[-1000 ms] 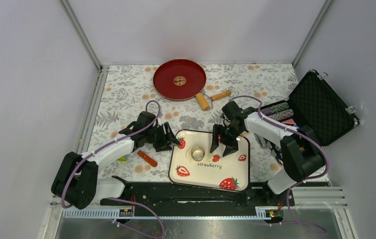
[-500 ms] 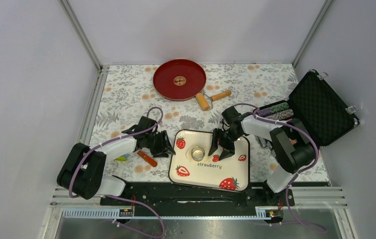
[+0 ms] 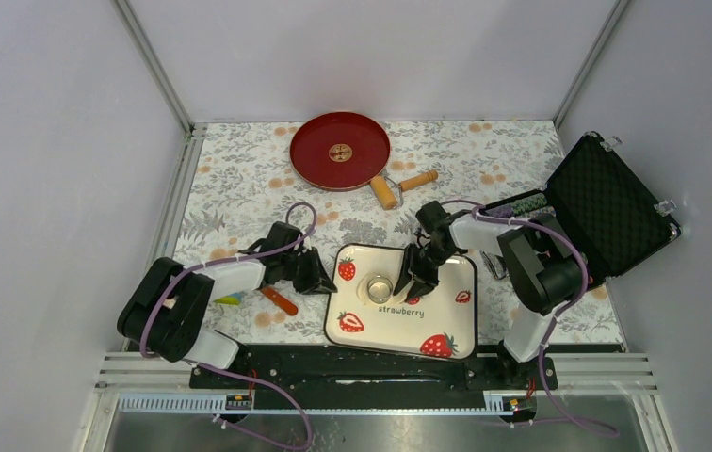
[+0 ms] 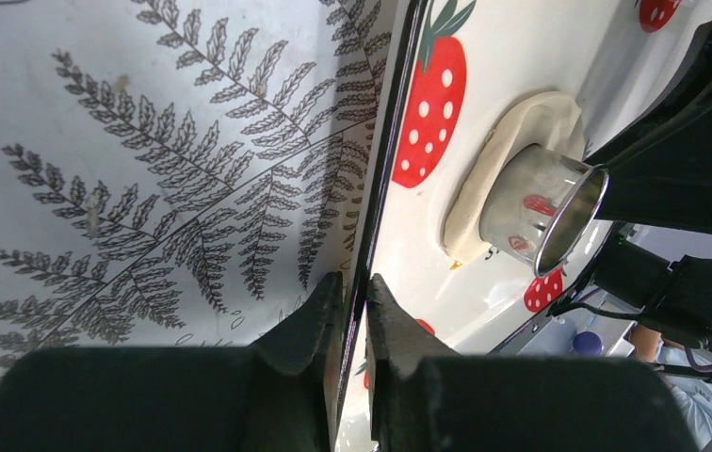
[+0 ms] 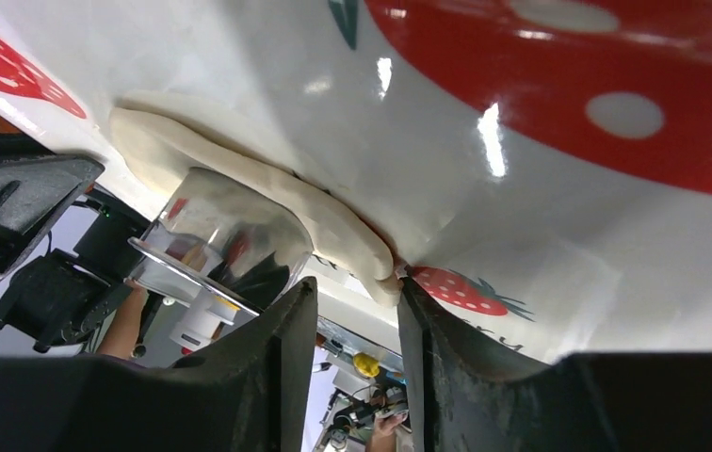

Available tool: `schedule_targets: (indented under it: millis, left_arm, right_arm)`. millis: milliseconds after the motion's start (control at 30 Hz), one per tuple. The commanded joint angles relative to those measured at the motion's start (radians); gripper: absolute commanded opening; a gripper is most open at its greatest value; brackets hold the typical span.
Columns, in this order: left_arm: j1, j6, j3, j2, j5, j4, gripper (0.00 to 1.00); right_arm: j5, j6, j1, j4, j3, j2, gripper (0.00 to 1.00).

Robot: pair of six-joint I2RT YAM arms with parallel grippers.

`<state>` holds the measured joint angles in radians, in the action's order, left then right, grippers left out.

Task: Roll out the dumpling wrappers from the dough

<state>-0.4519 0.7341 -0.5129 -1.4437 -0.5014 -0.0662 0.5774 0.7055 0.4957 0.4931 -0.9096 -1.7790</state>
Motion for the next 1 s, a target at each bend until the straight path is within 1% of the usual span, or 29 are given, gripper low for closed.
schedule_targets:
  millis: [0, 167, 300, 367, 467, 967]
  left_arm:
    - [-0.013, 0.002, 0.013, -0.047, 0.028, 0.048, 0.0]
    - [-0.014, 0.005, 0.023, -0.041, 0.028, 0.061, 0.0]
    - [-0.014, 0.005, 0.025, -0.042, 0.029, 0.062, 0.0]
    - [-0.014, 0.005, 0.024, -0.042, 0.029, 0.062, 0.0]
    - [-0.014, 0.005, 0.025, -0.041, 0.031, 0.062, 0.0]
    - [-0.029, 0.002, 0.013, -0.048, 0.047, 0.047, 0.0]
  right_arm:
    - [-0.073, -0.003, -0.003, 0.003, -0.033, -0.052, 0.43]
    - [-0.102, -0.022, -0.003, 0.034, -0.059, -0.063, 0.34]
    - [-0.126, -0.039, -0.003, 0.061, -0.082, -0.066, 0.22]
    - [-0.136, -0.046, -0.003, 0.074, -0.096, -0.065, 0.19]
    - [-0.146, -0.058, -0.003, 0.091, -0.114, -0.059, 0.17]
    - [-0.215, -0.128, -0.005, 0.204, -0.218, -0.054, 0.14]
